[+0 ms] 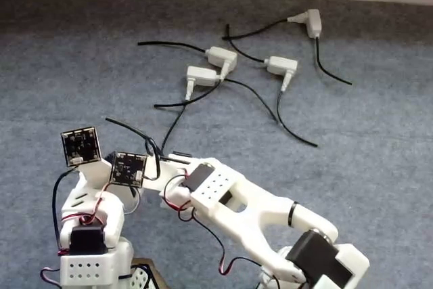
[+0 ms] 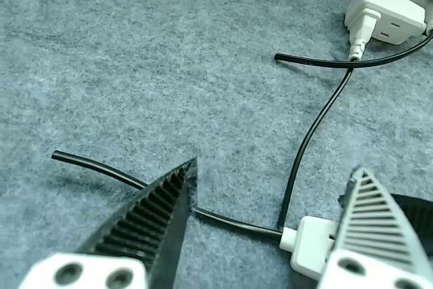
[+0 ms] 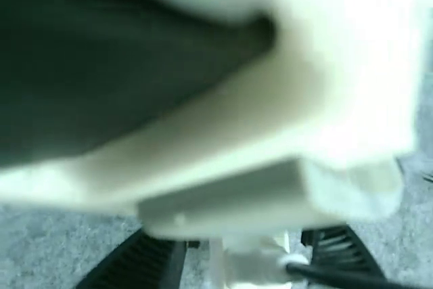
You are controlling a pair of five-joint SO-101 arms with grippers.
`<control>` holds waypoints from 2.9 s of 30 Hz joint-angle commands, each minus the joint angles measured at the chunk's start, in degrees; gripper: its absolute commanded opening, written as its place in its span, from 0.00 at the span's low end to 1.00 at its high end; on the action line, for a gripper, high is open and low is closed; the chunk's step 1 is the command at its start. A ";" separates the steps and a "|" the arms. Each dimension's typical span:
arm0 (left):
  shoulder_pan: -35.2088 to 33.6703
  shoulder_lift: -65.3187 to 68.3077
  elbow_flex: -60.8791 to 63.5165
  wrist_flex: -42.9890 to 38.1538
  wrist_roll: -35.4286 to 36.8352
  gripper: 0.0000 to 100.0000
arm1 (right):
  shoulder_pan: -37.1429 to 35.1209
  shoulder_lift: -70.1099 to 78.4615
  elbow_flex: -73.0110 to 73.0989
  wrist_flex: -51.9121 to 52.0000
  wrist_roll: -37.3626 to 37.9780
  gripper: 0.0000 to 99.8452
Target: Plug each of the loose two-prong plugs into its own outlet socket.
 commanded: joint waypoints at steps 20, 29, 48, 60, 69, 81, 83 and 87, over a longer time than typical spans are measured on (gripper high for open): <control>1.54 -0.40 -1.01 -2.37 -0.44 0.34 | 4.62 6.55 -12.70 10.68 -0.79 0.06; 1.36 -0.40 -1.01 -2.37 -0.44 0.34 | 17.36 -8.22 -12.70 13.93 -4.40 0.06; 1.36 -0.40 -1.01 -2.37 -0.44 0.34 | 45.41 -10.51 -34.68 16.92 6.24 0.06; 1.36 -0.40 -0.66 -2.46 -0.44 0.34 | 49.54 32.48 -74.15 20.70 5.98 0.06; 1.36 -0.40 0.13 -4.22 -0.62 0.34 | 50.95 53.58 -106.51 35.82 5.89 0.27; 1.36 -0.40 0.13 -4.22 -0.62 0.34 | 51.12 59.56 -140.62 52.79 6.33 0.36; 1.36 -0.40 0.13 -4.22 -0.62 0.34 | 51.30 59.38 -143.69 55.25 8.79 0.36; 1.36 -0.40 0.13 -4.22 -0.62 0.34 | 53.67 55.16 -143.60 59.38 13.98 0.36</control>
